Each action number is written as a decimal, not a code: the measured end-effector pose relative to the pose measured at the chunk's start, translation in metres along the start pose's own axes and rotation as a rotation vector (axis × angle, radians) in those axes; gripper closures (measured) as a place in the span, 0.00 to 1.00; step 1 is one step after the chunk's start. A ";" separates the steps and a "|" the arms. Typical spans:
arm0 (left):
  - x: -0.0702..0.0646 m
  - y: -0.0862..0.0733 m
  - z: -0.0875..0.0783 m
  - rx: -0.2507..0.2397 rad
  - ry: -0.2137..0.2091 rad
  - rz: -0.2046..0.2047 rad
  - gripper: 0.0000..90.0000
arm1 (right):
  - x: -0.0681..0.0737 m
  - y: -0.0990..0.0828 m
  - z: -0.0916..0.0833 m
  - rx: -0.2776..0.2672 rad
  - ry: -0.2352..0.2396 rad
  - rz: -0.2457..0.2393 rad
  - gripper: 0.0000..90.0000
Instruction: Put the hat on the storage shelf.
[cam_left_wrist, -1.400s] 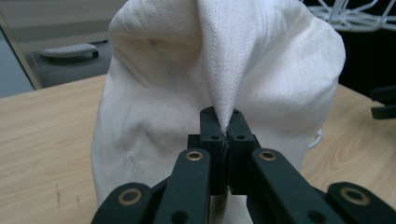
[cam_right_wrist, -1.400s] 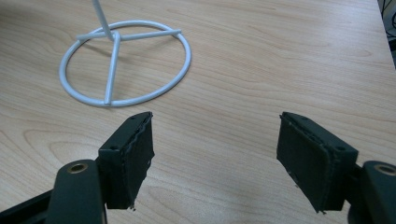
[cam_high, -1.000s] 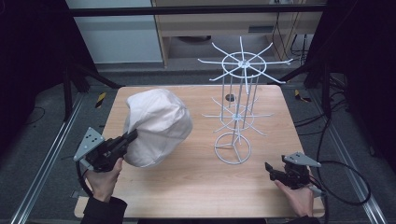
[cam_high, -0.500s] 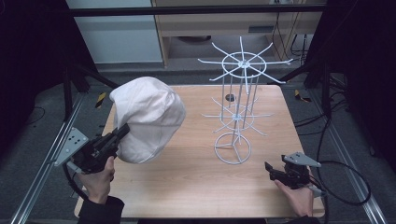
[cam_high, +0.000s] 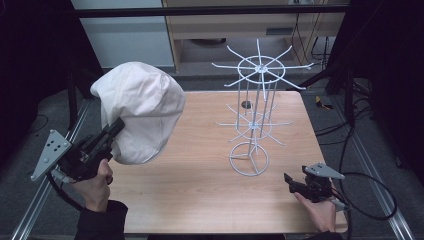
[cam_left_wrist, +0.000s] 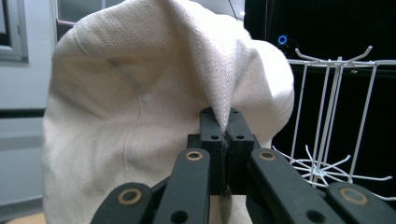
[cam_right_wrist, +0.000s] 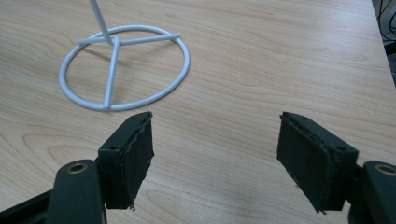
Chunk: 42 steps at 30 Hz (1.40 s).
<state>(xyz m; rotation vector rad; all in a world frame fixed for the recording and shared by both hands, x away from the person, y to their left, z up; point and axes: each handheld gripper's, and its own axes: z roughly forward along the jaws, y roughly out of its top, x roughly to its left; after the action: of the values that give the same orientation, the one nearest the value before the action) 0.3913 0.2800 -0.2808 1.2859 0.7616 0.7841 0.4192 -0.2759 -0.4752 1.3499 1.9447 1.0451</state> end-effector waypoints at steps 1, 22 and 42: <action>0.000 0.000 0.000 0.000 0.000 0.000 0.98 | 0.000 0.000 0.000 0.000 0.000 0.000 0.30; -0.020 0.031 0.007 -0.130 -0.081 0.020 0.98 | 0.000 0.000 0.000 -0.001 -0.001 -0.001 0.30; -0.041 0.054 0.025 -0.217 -0.154 0.011 0.98 | 0.000 0.000 0.000 -0.002 0.000 -0.003 0.30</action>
<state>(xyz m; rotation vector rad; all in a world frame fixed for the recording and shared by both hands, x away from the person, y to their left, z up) 0.3867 0.2380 -0.2224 1.1403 0.5309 0.7454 0.4192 -0.2762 -0.4751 1.3456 1.9447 1.0453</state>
